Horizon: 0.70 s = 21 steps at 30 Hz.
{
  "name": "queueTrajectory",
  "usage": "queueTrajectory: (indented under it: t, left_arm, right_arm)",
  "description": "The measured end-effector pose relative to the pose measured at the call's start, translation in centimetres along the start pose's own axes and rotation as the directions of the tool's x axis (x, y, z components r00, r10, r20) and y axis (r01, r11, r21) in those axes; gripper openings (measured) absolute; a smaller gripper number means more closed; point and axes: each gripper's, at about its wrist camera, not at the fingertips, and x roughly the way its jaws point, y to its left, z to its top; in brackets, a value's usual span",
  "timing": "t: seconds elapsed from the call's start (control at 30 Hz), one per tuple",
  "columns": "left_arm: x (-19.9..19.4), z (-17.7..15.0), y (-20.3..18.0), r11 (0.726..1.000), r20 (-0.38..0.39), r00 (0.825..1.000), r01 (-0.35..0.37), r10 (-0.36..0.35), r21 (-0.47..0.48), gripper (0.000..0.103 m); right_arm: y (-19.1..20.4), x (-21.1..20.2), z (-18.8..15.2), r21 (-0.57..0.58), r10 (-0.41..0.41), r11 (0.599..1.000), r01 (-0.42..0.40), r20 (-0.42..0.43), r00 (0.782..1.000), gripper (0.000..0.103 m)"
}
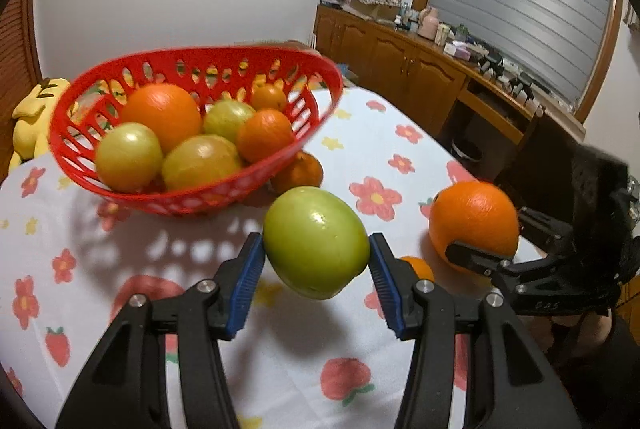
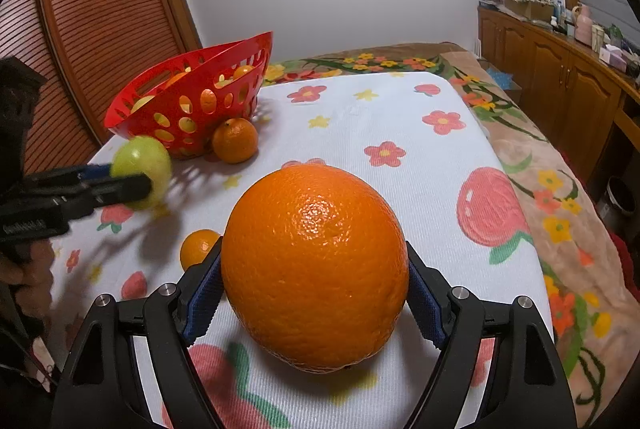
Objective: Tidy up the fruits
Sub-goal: 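Lift the green fruit and large orange and carry both over the basket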
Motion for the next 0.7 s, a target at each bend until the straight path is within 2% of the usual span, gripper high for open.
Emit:
queueTrajectory:
  t: [0.17, 0.53, 0.7]
  left_arm:
    - [-1.8, 0.9, 0.4, 1.000, 0.036, 0.999, -0.013, 0.013, 0.004, 0.052]
    - [-5.8, 3.7, 1.5, 0.999, 0.135, 0.990, -0.041, 0.039, 0.010, 0.052]
    - [-6.8, 4.4, 2.3, 0.998, 0.155, 0.987, -0.055, 0.053, 0.007, 0.052]
  right_arm:
    - [0.0, -0.9, 0.6, 0.004, 0.005, 1.000, -0.005, 0.030, 1.000, 0.082]
    - [2.1, -4.1, 5.0, -0.080, 0.018, 0.997, -0.009, 0.110, 0.994, 0.082]
    - [3.3, -4.2, 6.5, -0.103, 0.041, 0.994, -0.028, 0.118, 0.992, 0.082]
